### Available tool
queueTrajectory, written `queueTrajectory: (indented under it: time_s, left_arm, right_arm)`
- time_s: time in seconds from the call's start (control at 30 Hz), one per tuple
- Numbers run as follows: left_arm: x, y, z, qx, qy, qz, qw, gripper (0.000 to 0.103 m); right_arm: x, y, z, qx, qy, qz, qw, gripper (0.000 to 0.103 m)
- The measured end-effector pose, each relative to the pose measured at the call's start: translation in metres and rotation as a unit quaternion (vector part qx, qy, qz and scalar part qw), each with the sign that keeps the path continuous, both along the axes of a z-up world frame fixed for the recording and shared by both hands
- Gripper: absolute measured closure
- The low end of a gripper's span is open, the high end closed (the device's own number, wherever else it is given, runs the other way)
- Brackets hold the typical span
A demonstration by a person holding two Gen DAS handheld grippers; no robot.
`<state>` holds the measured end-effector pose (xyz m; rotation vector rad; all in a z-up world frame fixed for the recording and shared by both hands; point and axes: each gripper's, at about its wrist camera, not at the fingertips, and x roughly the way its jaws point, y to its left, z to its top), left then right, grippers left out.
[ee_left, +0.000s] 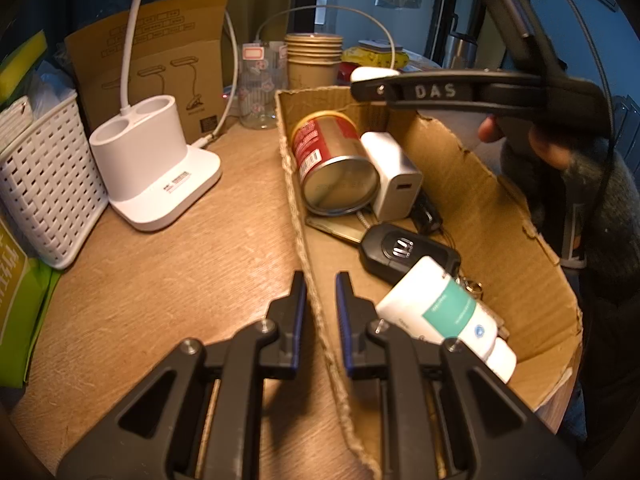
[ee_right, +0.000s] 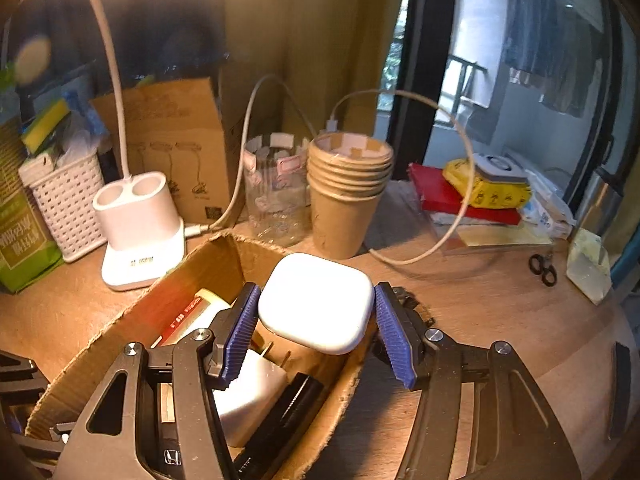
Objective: Organize rigid objects
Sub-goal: 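Carry the earbuds case with the right gripper into the box and release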
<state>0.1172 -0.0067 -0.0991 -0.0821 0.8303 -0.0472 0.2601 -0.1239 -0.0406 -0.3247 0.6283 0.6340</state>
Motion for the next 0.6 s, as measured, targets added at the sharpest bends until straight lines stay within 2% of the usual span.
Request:
queueTrajectory:
  time_s: [0.6]
  left_arm:
    - [0.001,0.002,0.0,0.002,-0.001,0.0,1.0,0.087]
  right_arm:
    - [0.008,0.019,-0.019,-0.067,0.016,0.001,0.998,0.042]
